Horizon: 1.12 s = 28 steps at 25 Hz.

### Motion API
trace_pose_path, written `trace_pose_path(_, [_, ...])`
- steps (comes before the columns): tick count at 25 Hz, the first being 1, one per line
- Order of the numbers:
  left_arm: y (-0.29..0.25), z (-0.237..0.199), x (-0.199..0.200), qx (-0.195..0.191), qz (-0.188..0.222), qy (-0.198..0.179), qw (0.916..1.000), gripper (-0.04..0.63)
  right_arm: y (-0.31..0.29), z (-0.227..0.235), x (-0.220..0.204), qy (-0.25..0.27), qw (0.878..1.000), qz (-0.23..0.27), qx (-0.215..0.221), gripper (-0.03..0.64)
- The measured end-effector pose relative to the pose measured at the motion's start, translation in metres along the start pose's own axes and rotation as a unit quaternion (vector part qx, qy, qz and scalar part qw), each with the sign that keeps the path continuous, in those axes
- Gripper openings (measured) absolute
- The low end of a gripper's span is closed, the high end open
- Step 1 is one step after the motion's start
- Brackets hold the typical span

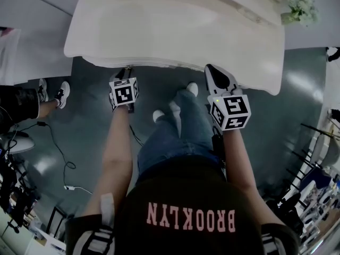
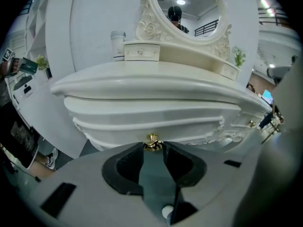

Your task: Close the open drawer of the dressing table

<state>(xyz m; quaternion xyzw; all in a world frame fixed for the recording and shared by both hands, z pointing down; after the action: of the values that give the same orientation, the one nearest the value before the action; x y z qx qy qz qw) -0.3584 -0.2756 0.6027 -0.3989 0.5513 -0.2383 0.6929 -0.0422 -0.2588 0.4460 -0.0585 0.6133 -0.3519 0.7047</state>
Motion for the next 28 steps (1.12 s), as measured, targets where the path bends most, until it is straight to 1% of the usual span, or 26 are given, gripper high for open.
trace_pose_path(4, [-0.006,0.000,0.008,0.006,0.000,0.000,1.0000,0.123,-0.003,0.004,0.000,0.004,1.000,-0.008,0.007,-0.003])
trace_pose_path(11, [-0.016,-0.002,0.021,0.005,0.004,-0.001,1.0000,0.123,-0.003,0.011,0.003,0.009,1.000,-0.011,0.010,-0.003])
trace_pose_path(18, [-0.027,-0.005,0.028,-0.004,-0.018,-0.006,0.9998,0.121,0.006,0.015,-0.001,0.014,1.000,-0.018,0.002,-0.003])
trace_pose_path(21, [-0.024,-0.006,0.031,-0.001,-0.017,-0.009,0.9998,0.123,0.014,0.014,-0.002,0.013,1.000,-0.019,-0.002,-0.003])
trace_pose_path(25, [-0.022,-0.006,0.029,0.002,-0.010,0.001,0.9999,0.126,0.020,0.012,-0.006,0.010,1.000,-0.017,-0.005,-0.003])
trace_pose_path(28, [-0.024,-0.007,0.027,-0.003,-0.001,0.019,0.9998,0.171,0.022,0.009,-0.007,0.009,1.000,-0.010,-0.006,-0.003])
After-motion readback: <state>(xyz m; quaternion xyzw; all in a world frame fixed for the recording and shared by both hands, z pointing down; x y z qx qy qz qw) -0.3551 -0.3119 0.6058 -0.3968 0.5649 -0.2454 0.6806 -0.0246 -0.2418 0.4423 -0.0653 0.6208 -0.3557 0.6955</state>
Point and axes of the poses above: the fingertips, and each gripper's own axes: y backward along the fingers, z to its right, x out of its top, the point moved 7 cm from there along y, backward along the fingers, and after that the axes turned 10 degrees about -y, right-handed, at the moved point
